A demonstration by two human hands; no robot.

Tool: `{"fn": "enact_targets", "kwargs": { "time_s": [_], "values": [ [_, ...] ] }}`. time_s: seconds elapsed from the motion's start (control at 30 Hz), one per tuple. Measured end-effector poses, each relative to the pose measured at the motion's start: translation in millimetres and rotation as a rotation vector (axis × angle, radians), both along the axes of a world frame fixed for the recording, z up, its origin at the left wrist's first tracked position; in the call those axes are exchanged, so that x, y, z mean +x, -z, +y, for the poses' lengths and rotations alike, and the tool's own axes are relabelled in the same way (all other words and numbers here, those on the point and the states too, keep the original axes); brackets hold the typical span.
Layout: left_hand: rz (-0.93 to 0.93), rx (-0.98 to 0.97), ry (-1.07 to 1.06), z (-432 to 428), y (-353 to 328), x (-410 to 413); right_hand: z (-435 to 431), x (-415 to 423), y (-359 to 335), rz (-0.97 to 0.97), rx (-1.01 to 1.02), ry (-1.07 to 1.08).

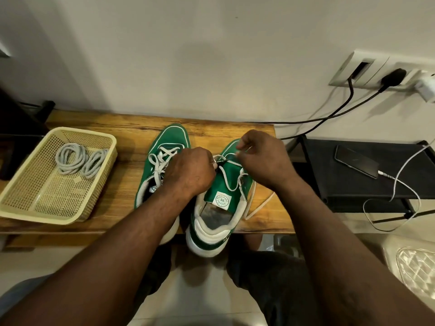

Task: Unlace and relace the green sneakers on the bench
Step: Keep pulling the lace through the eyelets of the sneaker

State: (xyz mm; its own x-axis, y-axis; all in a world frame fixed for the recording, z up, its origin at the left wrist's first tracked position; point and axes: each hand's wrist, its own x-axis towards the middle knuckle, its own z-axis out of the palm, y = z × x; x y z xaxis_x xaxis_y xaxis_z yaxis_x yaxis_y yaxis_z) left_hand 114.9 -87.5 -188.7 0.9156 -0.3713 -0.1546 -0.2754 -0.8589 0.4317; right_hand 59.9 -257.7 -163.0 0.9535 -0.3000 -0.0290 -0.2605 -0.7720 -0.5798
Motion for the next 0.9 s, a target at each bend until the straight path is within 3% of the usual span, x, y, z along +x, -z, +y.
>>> {"fn": "enact_targets", "kwargs": {
  "time_s": [0.13, 0.3, 0.4, 0.5, 0.57, 0.6, 0.77, 0.9],
  "values": [
    [0.043, -0.014, -0.008, -0.1, 1.4, 1.2, 30.3, 5.3, 15.7, 0.308, -0.185, -0.095],
    [0.019, 0.012, -0.016, -0.8, -0.2, -1.5, 36.4, 6.8, 17.0, 0.311, -0.225, -0.082],
    [-0.022, 0.082, -0.032, -2.8, -2.9, -6.0, 23.5, 5.9, 6.0, 0.337, 0.056, -0.163],
    [-0.033, 0.128, -0.04, -1.0, -1.6, -7.4, 6.8, -4.8, -18.0, 0.284, 0.642, -0.262],
    [-0.039, 0.114, -0.036, 1.8, -0.4, -4.7, -3.9, -9.5, -24.7, 0.17, 0.866, -0.321],
    [-0.028, 0.091, -0.027, 2.4, -0.8, -4.1, -8.0, -10.4, -22.5, 0.13, 0.854, -0.292],
    [0.011, 0.022, -0.007, -1.4, -7.4, -6.6, -23.1, -4.8, 5.0, 0.034, 0.362, 0.158],
    [-0.01, 0.036, -0.001, -1.8, -12.0, -8.8, -25.8, -0.5, 4.5, -0.107, 0.115, 0.262]
  ]
}}
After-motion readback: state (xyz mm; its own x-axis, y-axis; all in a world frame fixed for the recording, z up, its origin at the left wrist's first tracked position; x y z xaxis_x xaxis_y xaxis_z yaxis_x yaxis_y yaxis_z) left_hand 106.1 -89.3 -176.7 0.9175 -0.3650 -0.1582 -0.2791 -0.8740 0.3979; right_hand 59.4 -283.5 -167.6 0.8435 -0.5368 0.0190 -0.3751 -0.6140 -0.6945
